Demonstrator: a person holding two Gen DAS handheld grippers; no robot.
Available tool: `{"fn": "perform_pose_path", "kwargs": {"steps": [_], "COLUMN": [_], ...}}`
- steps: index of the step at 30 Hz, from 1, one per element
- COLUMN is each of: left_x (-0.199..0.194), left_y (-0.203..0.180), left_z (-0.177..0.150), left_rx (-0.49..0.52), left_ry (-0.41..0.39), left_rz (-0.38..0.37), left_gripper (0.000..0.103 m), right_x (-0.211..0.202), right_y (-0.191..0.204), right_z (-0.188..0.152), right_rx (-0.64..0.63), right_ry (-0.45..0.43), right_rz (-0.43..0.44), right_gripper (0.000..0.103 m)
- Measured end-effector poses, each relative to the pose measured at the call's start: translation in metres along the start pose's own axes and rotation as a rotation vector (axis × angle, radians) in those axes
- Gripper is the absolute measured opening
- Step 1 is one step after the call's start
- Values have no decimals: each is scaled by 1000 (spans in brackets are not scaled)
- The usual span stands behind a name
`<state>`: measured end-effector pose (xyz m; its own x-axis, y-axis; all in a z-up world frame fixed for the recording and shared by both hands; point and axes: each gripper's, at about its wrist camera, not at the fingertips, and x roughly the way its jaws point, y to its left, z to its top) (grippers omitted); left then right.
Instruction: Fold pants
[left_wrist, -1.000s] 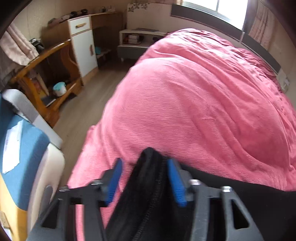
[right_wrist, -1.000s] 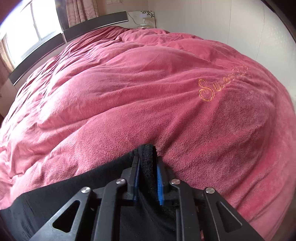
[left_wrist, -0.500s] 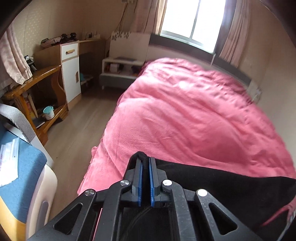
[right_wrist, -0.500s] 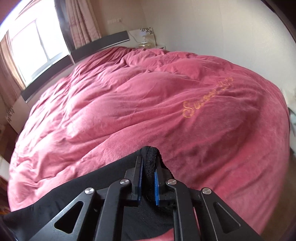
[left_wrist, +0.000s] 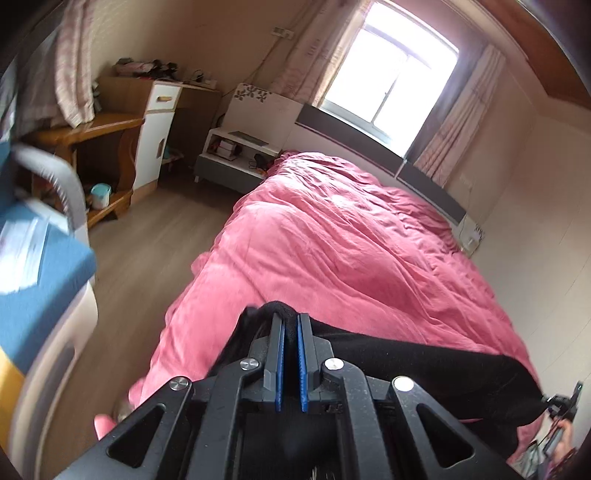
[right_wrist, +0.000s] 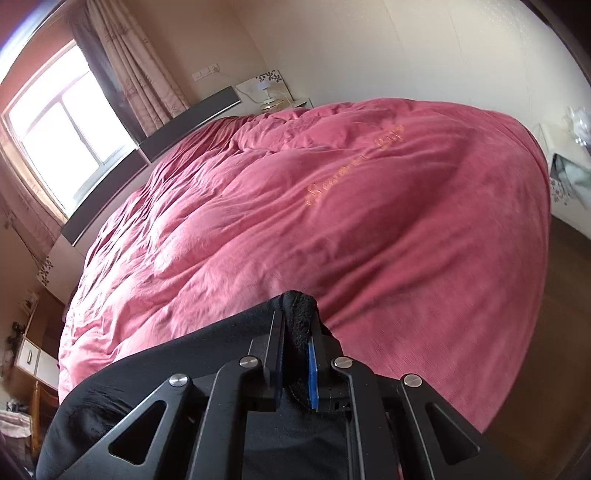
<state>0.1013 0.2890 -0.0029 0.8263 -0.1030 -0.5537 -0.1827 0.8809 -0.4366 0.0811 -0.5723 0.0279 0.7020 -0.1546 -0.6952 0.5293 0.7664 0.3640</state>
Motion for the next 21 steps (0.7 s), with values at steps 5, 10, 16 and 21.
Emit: {"fn": "perform_pose_path", "kwargs": {"steps": [5, 10, 16, 21], "left_x": [-31, -53, -54, -42], "left_y": [28, 56, 88, 63], "left_z": [-39, -73, -104, -114], "left_rx": [-110, -152, -216, -139], "left_ry": [-1, 20, 77, 117], "left_rz": [-39, -5, -1, -8], "left_gripper": [6, 2, 1, 38], "right_x": [-9, -10, 5, -11], "right_y": [-31, -61, -88, -118], "right_z": [-26, -51, -88, -110], "right_rx": [39, 81, 140, 344], "right_ry": [13, 28, 80, 55], "right_rz": [-2, -12, -36, -33], "right_gripper": [10, 10, 16, 56]}}
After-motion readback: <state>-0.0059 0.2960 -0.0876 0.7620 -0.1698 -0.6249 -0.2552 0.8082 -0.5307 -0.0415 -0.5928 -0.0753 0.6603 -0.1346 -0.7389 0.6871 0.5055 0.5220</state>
